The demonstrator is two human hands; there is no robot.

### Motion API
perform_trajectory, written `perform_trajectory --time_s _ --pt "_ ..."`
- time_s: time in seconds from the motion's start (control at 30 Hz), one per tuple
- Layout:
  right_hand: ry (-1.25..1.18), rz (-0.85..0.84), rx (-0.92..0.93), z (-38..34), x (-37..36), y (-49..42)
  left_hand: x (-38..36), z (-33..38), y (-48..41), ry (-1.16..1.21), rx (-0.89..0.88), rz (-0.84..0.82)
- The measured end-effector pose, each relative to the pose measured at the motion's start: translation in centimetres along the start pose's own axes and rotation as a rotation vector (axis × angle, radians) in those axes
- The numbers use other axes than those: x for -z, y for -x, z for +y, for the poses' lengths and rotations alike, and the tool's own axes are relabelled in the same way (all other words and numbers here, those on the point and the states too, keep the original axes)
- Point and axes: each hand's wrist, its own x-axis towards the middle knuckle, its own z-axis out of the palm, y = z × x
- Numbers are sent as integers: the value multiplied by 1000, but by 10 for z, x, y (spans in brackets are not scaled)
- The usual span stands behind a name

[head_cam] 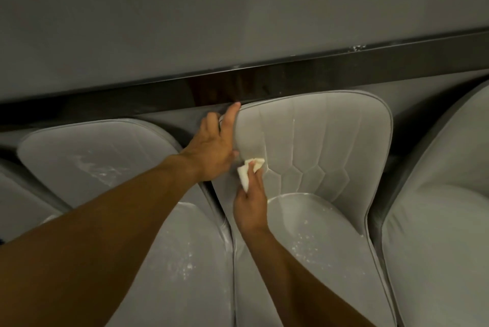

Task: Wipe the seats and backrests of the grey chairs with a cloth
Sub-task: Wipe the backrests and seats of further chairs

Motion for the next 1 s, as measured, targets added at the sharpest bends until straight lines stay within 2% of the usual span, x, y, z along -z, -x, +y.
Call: perform_trajectory --time_s 0.1,0.2,0.27,0.33,0.43,0.6,0.67,0.77,0.87,0.93,1.0 --pt "-284 38 -218 -4 3 0 -3 -1 -2 -30 4 35" --pt "-571 -21 -285 -14 -4 -7 -4 0 -3 -23 27 20" --pt "-634 -11 -341 -26 -15 -13 -5 1 -4 -13 27 15" --pt "-594 71 -355 -31 -23 -15 -6 0 -4 -5 24 31" --pt "-469 282 -220 -37 -30 -12 -10 -3 -5 -17 14 54" --pt "-512 793 -83 -51 1 -36 -12 -6 -8 -58 11 55" --pt "-472 920 -13 -58 23 -54 -12 -7 -7 -73 -5 66" --pt "-326 869 130 -62 20 -61 -11 -5 -8 -67 10 58" --pt "-77 654 222 -42 -10 -41 -11 -4 -8 -64 22 57" --pt "28 493 242 -16 -21 -28 -11 -3 -7 -58 17 56" --pt "-1 418 191 2 -23 -20 -12 -2 -6 -53 30 58"
